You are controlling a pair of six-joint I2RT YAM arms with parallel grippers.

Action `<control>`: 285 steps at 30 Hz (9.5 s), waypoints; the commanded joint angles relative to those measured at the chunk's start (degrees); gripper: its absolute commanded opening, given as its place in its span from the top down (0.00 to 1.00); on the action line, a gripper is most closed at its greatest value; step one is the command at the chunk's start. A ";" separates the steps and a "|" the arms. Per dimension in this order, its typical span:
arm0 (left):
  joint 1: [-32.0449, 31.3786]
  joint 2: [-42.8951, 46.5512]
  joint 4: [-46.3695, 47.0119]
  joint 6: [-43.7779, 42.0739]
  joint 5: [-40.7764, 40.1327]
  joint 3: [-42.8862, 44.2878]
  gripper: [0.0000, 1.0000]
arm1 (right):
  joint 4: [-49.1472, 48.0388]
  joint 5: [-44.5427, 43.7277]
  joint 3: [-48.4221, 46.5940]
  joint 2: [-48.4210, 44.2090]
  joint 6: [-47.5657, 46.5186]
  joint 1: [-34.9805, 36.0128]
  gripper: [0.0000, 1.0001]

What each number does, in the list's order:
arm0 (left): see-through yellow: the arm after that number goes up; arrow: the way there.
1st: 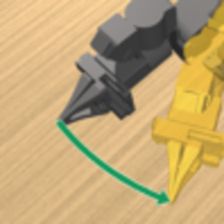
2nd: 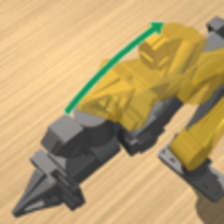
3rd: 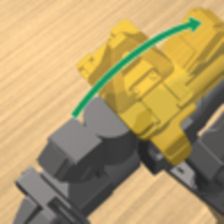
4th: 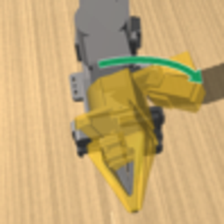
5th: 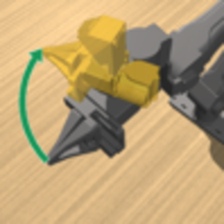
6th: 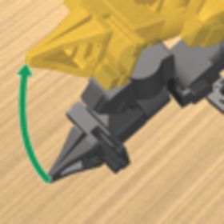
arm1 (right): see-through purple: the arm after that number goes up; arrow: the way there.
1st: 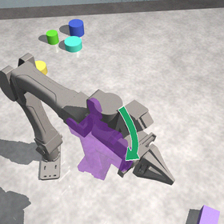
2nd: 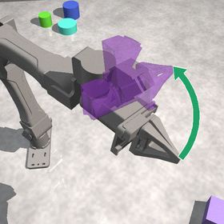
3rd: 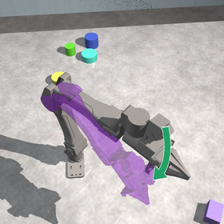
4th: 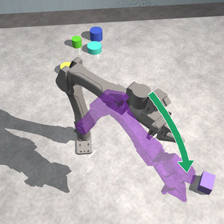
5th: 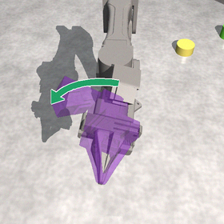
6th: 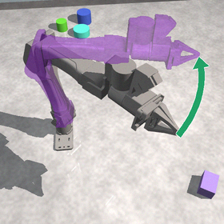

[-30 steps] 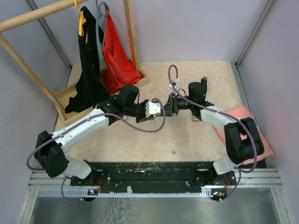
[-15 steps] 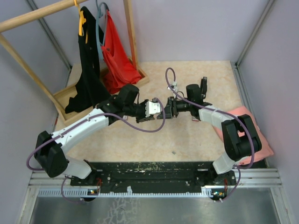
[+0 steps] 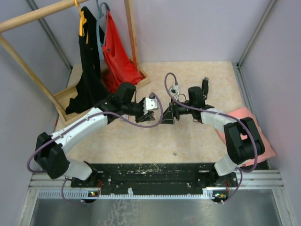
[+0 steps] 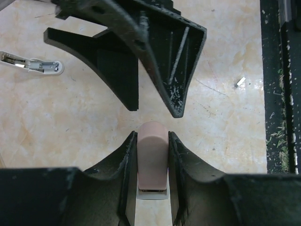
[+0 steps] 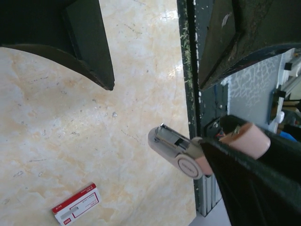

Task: Unload the staples from the stapler
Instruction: Unload the staple at the center of the board.

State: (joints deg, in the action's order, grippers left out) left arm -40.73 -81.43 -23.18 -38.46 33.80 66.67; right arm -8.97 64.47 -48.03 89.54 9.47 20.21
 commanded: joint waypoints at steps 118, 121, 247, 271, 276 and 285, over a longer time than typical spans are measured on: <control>10.58 9.92 2.47 -2.81 37.24 -4.81 0.00 | -13.32 15.15 -3.33 6.35 16.11 12.93 0.98; 10.64 10.83 -2.32 -5.80 36.61 -2.60 0.00 | 12.19 10.86 -10.05 6.62 -2.02 12.96 0.99; 4.45 -19.85 -26.11 0.72 11.37 20.98 0.44 | 29.62 -6.29 -12.97 -6.08 -26.69 8.26 0.99; 4.03 -21.73 -30.01 -0.46 11.65 21.28 0.53 | 28.12 -8.04 -12.76 -6.61 -25.48 8.36 0.99; 3.86 -21.85 -30.25 -0.90 11.70 21.16 0.57 | 27.30 -7.81 -12.48 -6.83 -24.67 8.36 0.99; 3.56 -22.01 -31.13 -1.45 11.90 21.39 0.70 | 25.99 -7.77 -12.45 -6.92 -22.63 8.36 0.99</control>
State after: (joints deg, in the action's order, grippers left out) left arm -35.66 -101.27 -50.00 -39.92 46.74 87.61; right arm 24.49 54.24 -59.20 86.43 -11.84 27.57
